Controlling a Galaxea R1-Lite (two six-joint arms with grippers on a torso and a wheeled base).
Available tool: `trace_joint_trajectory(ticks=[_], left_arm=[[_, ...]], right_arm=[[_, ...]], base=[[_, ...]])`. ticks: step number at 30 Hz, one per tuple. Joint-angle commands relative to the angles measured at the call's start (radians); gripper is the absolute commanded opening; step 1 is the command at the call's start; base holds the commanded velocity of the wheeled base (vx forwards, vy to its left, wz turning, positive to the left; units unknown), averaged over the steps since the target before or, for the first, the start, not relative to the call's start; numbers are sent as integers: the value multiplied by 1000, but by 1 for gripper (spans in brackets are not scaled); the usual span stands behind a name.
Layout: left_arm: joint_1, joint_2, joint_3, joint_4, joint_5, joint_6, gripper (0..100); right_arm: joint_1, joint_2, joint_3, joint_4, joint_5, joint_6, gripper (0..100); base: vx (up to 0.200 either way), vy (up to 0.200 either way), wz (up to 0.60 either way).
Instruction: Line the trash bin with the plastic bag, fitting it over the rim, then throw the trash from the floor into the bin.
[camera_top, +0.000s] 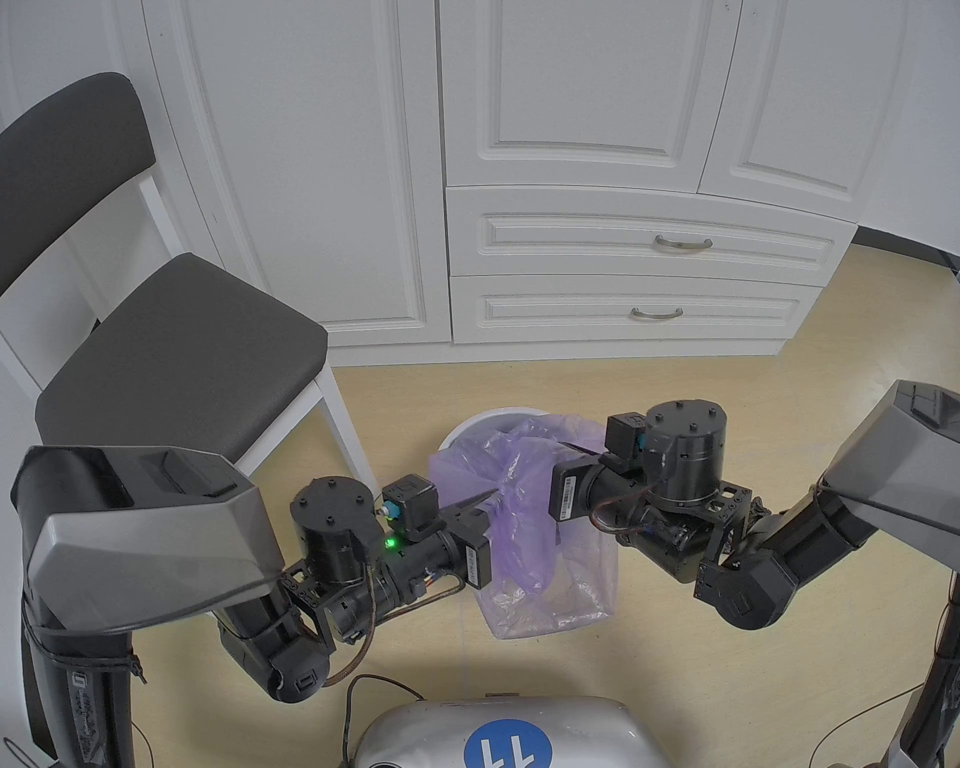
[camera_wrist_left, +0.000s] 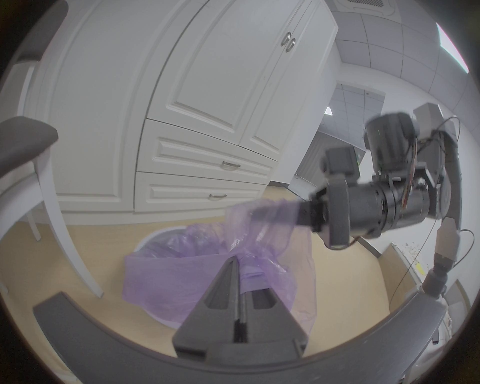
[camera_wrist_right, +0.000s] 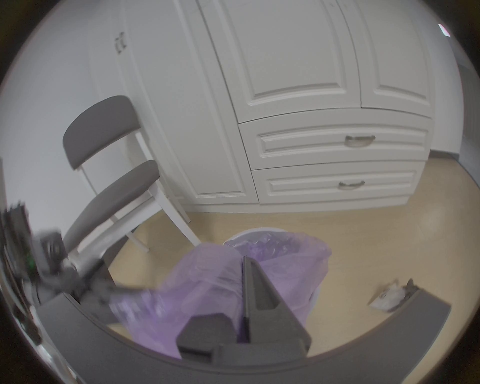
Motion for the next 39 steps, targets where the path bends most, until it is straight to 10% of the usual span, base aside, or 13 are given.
trace_joint_trajectory(ticks=[1,6,18,19,39], left_arm=[[-49,87,-33,0,23,-19,0],[-43,115,-67,0,104,-22,0],[-40,42,28,-5,32,-55,0],[-38,35,38,-5,20,-60,100],[-49,7,111,-3,-76,-147,100]], right_arm=[[58,-46,-115,108,-62,102,0],[63,-73,-187,262,-66,201,0],[29,-40,-298,438,-68,286,0],[26,-35,-299,438,-68,284,0],[-9,8,-341,443,-69,287,0]], base=[[0,0,0],[0,0,0],[0,0,0],[0,0,0],[0,0,0]])
